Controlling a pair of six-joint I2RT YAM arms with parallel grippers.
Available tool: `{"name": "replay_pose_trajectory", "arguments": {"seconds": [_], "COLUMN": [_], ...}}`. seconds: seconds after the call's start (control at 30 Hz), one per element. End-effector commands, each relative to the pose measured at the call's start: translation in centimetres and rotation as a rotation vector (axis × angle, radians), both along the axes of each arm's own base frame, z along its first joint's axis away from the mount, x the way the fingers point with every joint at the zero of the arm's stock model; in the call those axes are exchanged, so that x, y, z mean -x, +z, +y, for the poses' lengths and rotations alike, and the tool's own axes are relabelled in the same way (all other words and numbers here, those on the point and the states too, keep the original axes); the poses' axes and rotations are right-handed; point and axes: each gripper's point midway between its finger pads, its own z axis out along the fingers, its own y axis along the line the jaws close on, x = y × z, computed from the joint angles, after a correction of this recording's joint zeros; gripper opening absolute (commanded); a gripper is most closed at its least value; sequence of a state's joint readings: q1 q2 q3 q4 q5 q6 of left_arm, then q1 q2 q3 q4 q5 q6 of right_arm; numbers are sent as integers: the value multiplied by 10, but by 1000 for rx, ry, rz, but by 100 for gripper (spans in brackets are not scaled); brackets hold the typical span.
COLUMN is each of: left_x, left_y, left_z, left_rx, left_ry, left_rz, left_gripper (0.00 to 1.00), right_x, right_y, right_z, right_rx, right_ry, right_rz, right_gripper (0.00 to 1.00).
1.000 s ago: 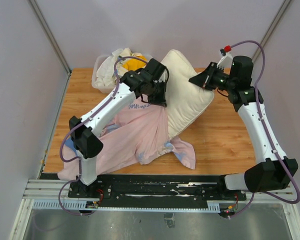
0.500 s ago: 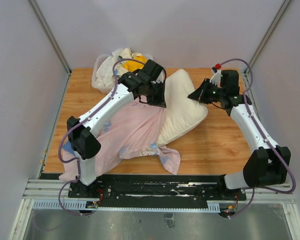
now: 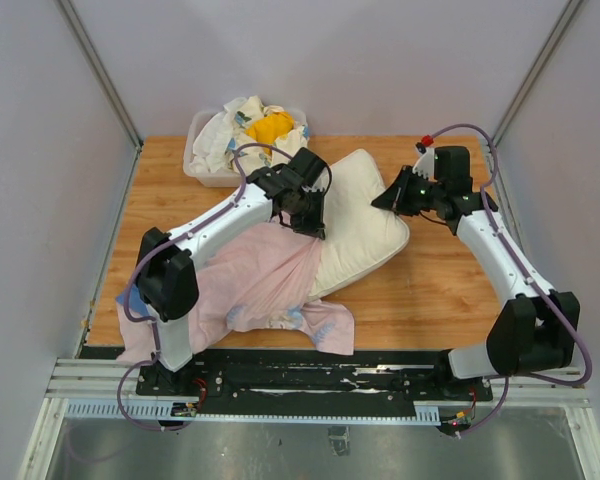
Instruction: Put the pillow into the pillowcase
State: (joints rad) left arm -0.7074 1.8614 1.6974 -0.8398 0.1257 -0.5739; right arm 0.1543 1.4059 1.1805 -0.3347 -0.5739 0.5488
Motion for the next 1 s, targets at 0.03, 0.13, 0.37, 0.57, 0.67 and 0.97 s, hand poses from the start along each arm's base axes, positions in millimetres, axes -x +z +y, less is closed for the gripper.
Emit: {"name": "replay_pose_trajectory", "arguments": {"seconds": [0.03, 0.13, 0.37, 0.57, 0.67, 0.97], "left_x": [-12, -14, -15, -21, -22, -30], "left_y": [18, 28, 33, 71, 88, 96], "left_z": [1, 6, 23, 44, 35, 18], "left_rx": [18, 11, -52, -70, 0, 53], "left_ry": [41, 58, 111, 209, 231, 221], "left_rz": [-73, -101, -112, -204, -207, -201], "left_gripper": [18, 24, 42, 49, 49, 50], "right_x": [27, 32, 40, 42, 42, 39], "right_y": [25, 33, 41, 37, 39, 13], "right_z": [28, 32, 37, 36, 38, 39], "right_rx": [-68, -76, -70, -58, -51, -36], "right_ry": [140, 160, 196, 197, 202, 195], "right_rz": [-47, -73, -115, -112, -125, -79], "right_gripper": [1, 1, 1, 1, 1, 1]}}
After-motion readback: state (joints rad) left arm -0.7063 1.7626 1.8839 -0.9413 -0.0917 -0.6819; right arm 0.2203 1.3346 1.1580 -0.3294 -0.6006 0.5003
